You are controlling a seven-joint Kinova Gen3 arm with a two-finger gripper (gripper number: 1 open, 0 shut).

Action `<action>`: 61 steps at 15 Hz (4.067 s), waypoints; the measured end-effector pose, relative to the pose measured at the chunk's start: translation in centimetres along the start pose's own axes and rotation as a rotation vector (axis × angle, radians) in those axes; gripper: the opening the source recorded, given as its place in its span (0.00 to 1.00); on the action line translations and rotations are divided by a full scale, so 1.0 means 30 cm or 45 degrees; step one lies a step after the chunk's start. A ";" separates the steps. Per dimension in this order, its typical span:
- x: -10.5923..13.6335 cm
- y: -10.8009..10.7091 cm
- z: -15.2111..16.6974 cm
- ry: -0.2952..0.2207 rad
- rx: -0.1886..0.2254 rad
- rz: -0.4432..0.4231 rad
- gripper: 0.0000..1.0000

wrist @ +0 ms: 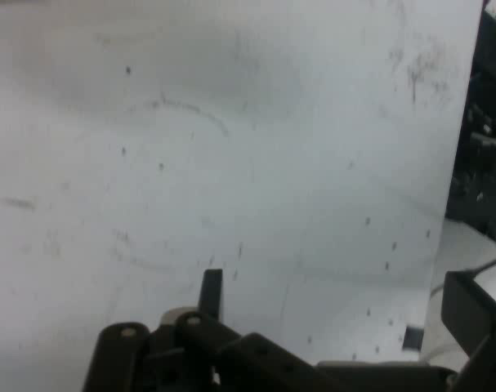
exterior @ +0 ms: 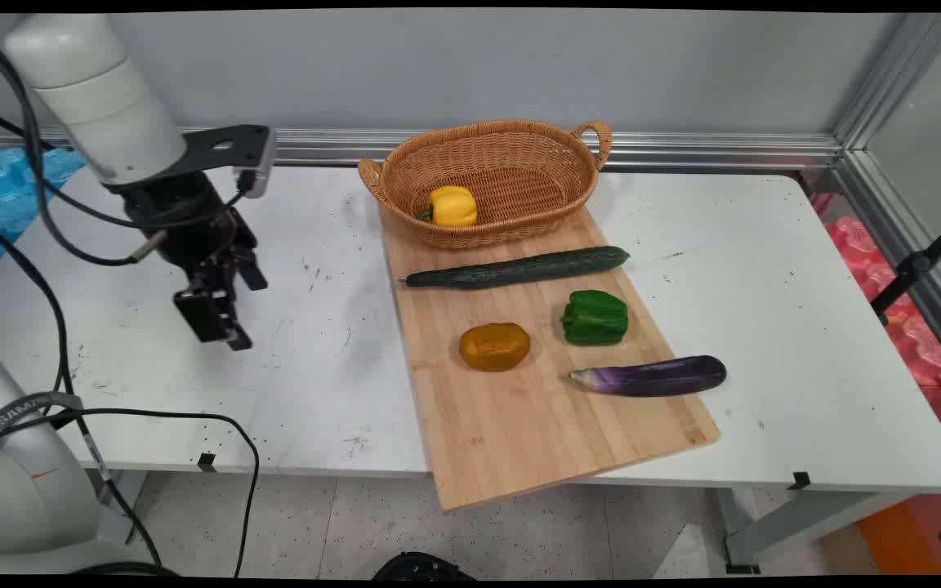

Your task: Pick up the potato from the cutting board, then place the picked object in the vegetable basket

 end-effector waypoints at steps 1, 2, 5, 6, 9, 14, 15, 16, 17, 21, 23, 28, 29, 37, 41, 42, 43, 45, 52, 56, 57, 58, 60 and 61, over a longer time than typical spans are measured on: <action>0.020 0.001 0.006 0.018 -0.001 0.000 1.00; 0.048 0.004 0.013 0.038 -0.001 0.002 1.00; 0.158 0.010 0.037 0.116 0.015 0.010 1.00; 0.202 0.015 0.046 0.148 0.024 0.017 1.00; 0.298 0.031 0.070 0.218 0.042 0.031 1.00; 0.445 0.079 0.157 0.327 0.091 0.076 1.00; 0.462 0.086 0.177 0.341 0.100 0.081 1.00; 0.480 0.093 0.201 0.355 0.112 0.086 1.00; 0.495 0.098 0.226 0.367 0.122 0.090 1.00; 0.528 0.104 0.295 0.396 0.152 0.093 1.00; 0.539 0.103 0.327 0.408 0.164 0.092 1.00; 0.563 0.095 0.411 0.438 0.188 0.085 1.00; 0.567 0.093 0.428 0.444 0.190 0.081 1.00; 0.590 0.092 0.512 0.471 0.192 0.050 0.00; 0.601 0.085 0.511 0.479 0.173 0.016 0.00; 0.604 0.083 0.504 0.481 0.167 0.011 0.00; 0.610 0.077 0.489 0.484 0.159 0.004 0.00; 0.619 0.065 0.454 0.487 0.140 0.001 0.00; 0.686 -0.083 0.256 0.523 0.119 0.039 0.00; 0.734 -0.226 0.159 0.560 0.175 0.057 0.00; 0.743 -0.258 0.144 0.569 0.192 0.058 0.00; 0.751 -0.297 0.130 0.577 0.212 0.058 0.00; 0.764 -0.367 0.113 0.591 0.244 0.061 0.00; 0.766 -0.396 0.110 0.596 0.255 0.062 0.00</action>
